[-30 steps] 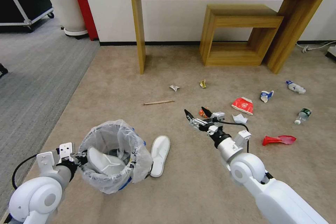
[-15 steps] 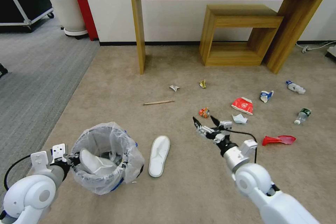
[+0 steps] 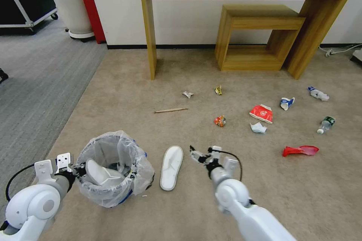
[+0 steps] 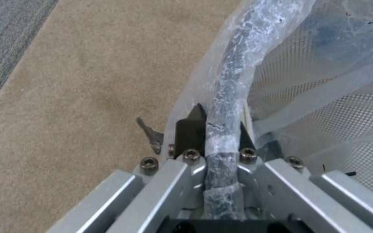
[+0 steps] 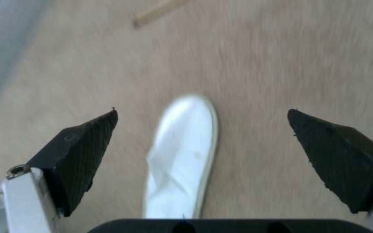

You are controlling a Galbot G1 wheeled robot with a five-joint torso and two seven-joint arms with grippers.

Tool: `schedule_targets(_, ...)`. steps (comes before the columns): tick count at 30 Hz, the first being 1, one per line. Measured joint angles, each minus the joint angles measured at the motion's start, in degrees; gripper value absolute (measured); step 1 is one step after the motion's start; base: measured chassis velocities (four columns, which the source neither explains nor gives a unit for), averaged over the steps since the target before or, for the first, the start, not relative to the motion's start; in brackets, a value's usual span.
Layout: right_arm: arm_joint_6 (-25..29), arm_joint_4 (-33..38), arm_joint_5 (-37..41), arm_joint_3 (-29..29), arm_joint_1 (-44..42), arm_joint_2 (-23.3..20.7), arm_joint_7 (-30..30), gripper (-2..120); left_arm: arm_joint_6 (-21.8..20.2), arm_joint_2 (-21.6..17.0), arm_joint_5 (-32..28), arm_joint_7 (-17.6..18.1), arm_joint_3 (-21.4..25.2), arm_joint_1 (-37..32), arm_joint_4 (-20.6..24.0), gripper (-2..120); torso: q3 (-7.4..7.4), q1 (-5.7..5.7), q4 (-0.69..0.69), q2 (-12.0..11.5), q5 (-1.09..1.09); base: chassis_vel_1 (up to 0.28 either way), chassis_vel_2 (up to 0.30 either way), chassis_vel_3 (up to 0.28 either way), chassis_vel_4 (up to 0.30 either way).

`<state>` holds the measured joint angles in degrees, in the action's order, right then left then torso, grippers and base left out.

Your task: Pick up the trash bin and place the garbage on the floor into it.

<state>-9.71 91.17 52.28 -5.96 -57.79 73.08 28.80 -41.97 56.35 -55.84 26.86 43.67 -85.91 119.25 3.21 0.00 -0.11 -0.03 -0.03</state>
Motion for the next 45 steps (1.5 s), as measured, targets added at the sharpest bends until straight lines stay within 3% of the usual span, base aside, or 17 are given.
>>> schedule_targets(17, 0.74, -18.53, -0.23, -13.00, 13.10, 9.02, 8.05, 100, 0.56, 1.51, 0.62, -0.05, 0.84, -2.28, 3.60, 0, 0.00, 0.00, -0.01, 0.00, 0.00, 0.000, 0.000, 0.000, 0.000)
schedule_targets(36, 3.04, -31.06, -1.00, -18.61, 18.02, 15.12, 10.53, 100, 0.84, 2.25, 0.81, -0.51, 1.56, -3.99, 7.61, 0, 0.00, 0.00, -0.01, 0.00, 0.01, 0.000, 0.000, 0.000, 0.000)
schedule_targets(45, 4.26, -35.39, -1.30, -19.49, 19.22, 17.24, 9.69, 93, 1.15, 2.61, 1.47, -1.20, 1.73, -4.79, 8.81, 0, -0.01, 0.00, 0.00, 0.00, 0.01, 0.000, 0.000, 0.000, 0.000)
